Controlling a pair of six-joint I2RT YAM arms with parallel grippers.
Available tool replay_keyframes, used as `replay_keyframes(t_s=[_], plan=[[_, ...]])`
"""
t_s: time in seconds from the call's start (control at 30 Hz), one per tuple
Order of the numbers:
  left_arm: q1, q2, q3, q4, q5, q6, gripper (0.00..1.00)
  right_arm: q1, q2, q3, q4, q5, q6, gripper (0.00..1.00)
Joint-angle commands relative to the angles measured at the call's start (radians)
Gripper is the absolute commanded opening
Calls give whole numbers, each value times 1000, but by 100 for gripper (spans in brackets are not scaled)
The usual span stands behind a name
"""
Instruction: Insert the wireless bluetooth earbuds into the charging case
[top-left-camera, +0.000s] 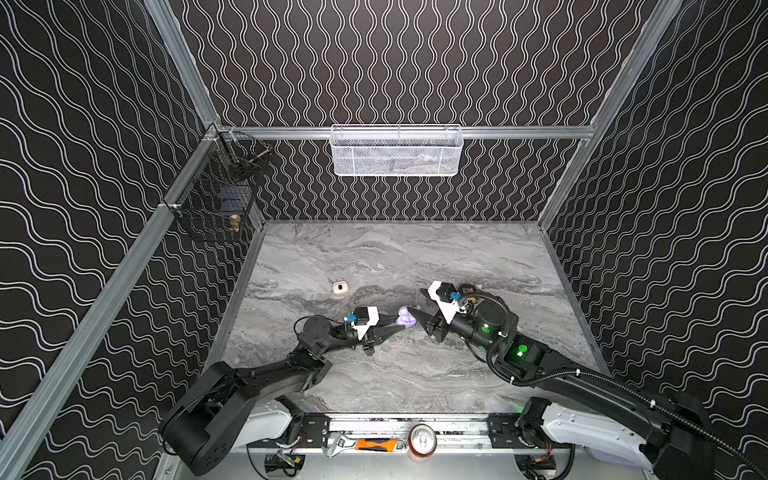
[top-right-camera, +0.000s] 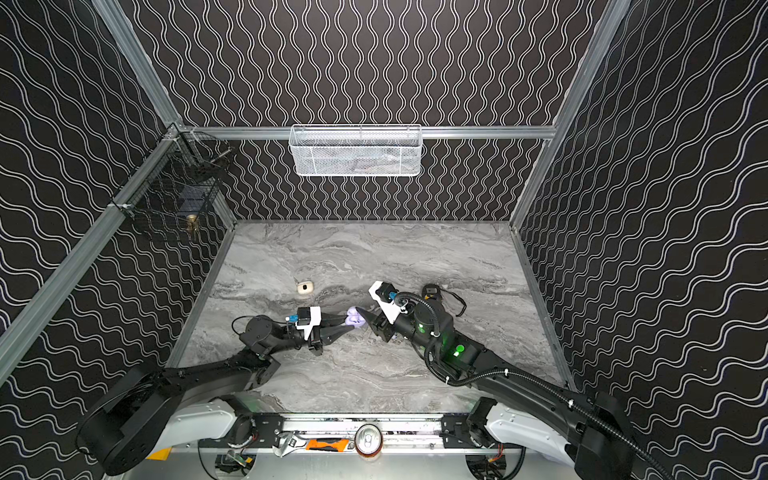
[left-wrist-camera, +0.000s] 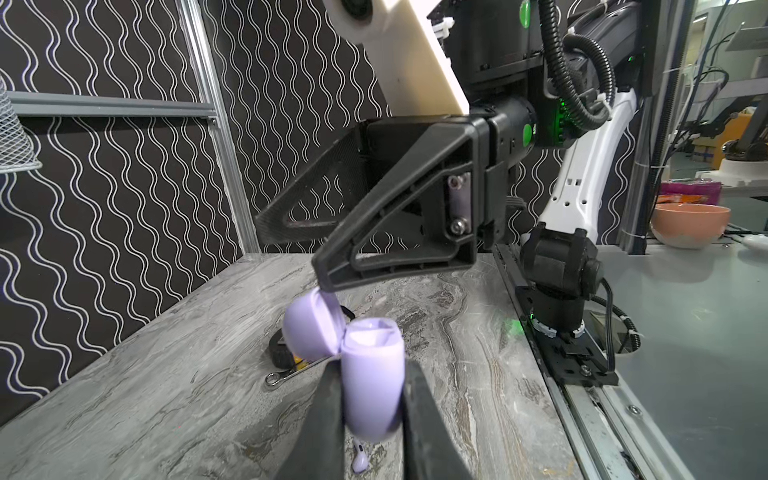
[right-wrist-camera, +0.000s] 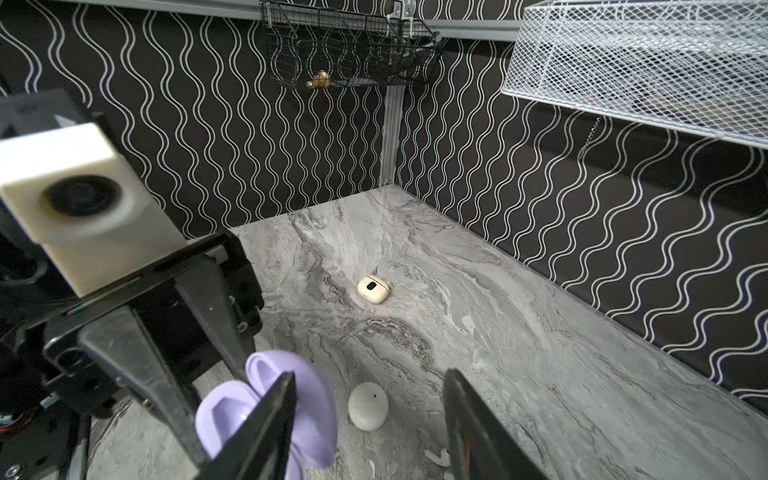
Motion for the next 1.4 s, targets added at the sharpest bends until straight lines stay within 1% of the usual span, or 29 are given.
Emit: replay_keyframes(t_s=[0.0,0.1,0.13,0.17,0.2,0.23,0.27,0.33,0.43,0.57,0.63,0.77,0.9,0.97,1.03,1.23,1.3,1.37], plan=[[1,31,-9,73,10,-17,0,-1,-16,41,-15,104,115,66],[33,126,-30,232,-4,-104,0,-12,-38,72,-65,169,267,66],[63,160,-37,293,2,-142,0,-20,-36,94,-118,193,313,64],[84,180,-25,287,-3,-175,0,-32,-29,124,-184,226,362,61],[100,193,-20,291,-1,-186,0,-46,-22,149,-245,254,405,61],[104,201,-18,291,-6,-188,0,-65,-12,174,-315,280,446,62],[106,200,-20,291,-14,-178,0,-87,-2,189,-374,297,484,64],[105,186,-37,291,-35,-155,0,-133,14,200,-461,295,539,65],[105,150,-64,290,-71,-131,0,-179,57,191,-538,232,532,64],[105,150,-49,291,-38,-147,0,-183,165,211,-618,158,441,64],[105,149,-51,291,-45,-150,0,-185,237,231,-655,137,411,63],[105,136,-53,290,-48,-143,0,-186,398,279,-694,126,396,59],[105,111,-67,278,-68,-123,0,-185,538,334,-684,107,400,56],[106,105,-59,258,-61,-118,0,-186,609,355,-684,113,400,55],[105,100,-61,245,-64,-111,0,-187,663,409,-695,125,402,53],[106,82,-61,235,-62,-109,0,-195,764,449,-712,136,408,54],[105,75,-65,233,-68,-106,0,-210,785,448,-709,114,413,55],[104,73,-61,224,-68,-104,0,-219,796,445,-706,85,412,57]])
